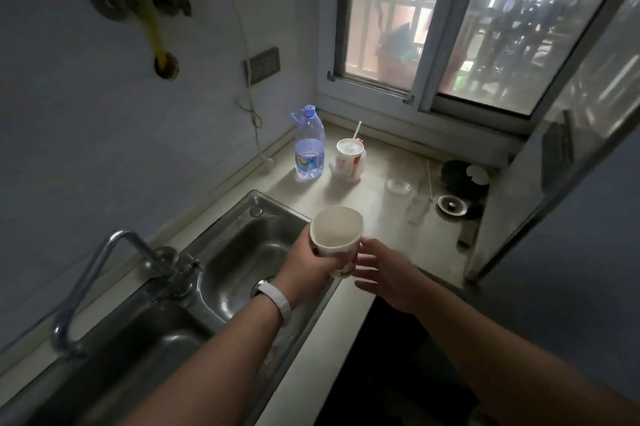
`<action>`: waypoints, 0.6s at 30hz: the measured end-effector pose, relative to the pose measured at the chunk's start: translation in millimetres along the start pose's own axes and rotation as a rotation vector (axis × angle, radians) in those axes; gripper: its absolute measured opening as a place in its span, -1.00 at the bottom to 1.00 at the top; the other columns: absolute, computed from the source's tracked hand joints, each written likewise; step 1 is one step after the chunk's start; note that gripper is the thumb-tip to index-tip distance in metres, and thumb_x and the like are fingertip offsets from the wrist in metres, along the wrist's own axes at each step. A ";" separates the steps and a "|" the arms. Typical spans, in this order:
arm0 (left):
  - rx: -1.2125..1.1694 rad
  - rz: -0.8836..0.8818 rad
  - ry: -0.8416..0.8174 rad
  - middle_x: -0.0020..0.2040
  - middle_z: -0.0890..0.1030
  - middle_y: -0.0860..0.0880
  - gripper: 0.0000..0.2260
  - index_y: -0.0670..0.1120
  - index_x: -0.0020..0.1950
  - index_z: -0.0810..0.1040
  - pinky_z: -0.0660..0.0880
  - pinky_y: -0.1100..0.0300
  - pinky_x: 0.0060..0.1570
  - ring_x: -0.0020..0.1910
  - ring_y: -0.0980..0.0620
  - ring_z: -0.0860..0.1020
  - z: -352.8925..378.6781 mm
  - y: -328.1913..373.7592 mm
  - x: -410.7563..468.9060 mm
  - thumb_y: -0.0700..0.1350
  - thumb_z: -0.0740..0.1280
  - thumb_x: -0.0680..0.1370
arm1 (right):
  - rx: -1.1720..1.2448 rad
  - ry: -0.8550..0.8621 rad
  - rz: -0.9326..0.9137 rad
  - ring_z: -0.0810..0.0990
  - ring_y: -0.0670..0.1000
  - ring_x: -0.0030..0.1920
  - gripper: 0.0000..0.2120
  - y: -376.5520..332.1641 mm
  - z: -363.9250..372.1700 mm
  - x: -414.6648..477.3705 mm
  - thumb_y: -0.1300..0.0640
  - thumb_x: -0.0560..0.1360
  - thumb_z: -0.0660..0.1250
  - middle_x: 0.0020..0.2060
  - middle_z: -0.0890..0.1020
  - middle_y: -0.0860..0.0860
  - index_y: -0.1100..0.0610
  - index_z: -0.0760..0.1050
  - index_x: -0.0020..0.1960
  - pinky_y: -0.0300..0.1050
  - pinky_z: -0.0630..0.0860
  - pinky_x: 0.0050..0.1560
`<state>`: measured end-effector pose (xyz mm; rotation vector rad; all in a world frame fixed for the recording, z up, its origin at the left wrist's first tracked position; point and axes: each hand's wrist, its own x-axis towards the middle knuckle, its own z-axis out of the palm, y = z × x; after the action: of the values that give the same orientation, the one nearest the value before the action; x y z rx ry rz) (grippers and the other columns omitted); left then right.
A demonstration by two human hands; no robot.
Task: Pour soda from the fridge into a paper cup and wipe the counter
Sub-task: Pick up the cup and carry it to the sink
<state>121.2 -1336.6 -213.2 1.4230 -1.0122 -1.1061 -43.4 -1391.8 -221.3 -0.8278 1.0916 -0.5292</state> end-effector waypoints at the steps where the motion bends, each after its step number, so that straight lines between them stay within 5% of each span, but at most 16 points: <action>1: 0.017 -0.006 0.017 0.06 0.67 0.03 -0.48 -0.03 0.24 0.50 0.56 0.34 -0.12 -0.01 0.22 0.65 0.0 0.9 11.3 -0.29 0.58 0.35 | 0.003 -0.017 0.009 0.57 0.06 -0.11 -0.79 -6.3 -2.6 13.9 -0.05 0.54 0.28 -0.12 0.60 0.08 0.07 0.57 -0.05 -0.08 0.50 -0.09; 8: 0.117 -0.100 0.196 0.16 0.62 0.00 -0.37 -0.01 0.29 0.42 0.55 0.25 0.07 0.11 0.12 0.59 0.9 2.6 90.5 -0.20 0.61 0.31 | 0.006 -0.160 0.100 0.54 0.05 -0.23 -0.79 -53.0 -7.9 109.2 0.00 0.54 0.30 -0.19 0.60 0.12 0.13 0.60 -0.07 -0.10 0.44 -0.18; 12: 0.121 -0.131 0.260 0.18 0.59 -0.02 -0.32 -0.08 0.36 0.35 0.53 0.41 -0.06 0.13 0.12 0.58 8.5 2.0 140.5 -0.26 0.59 0.34 | 0.021 -0.181 0.092 0.63 0.02 -0.08 -0.73 -78.9 -12.3 164.1 0.02 0.51 0.31 -0.09 0.66 0.09 0.14 0.61 0.11 -0.09 0.50 -0.06; 18: 0.162 -0.146 0.326 0.08 0.55 0.15 -0.36 0.02 0.27 0.31 0.48 0.40 0.00 0.05 0.23 0.55 16.6 1.2 206.0 -0.26 0.59 0.35 | 0.070 -0.185 0.102 0.60 0.01 0.11 -0.73 -105.3 -17.5 226.9 0.02 0.49 0.27 0.04 0.68 0.09 0.09 0.63 0.10 0.01 0.43 0.19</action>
<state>151.0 -1539.8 -236.1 1.7647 -0.7869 -0.8703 30.3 -1627.0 -267.2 -0.7401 0.9346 -0.3945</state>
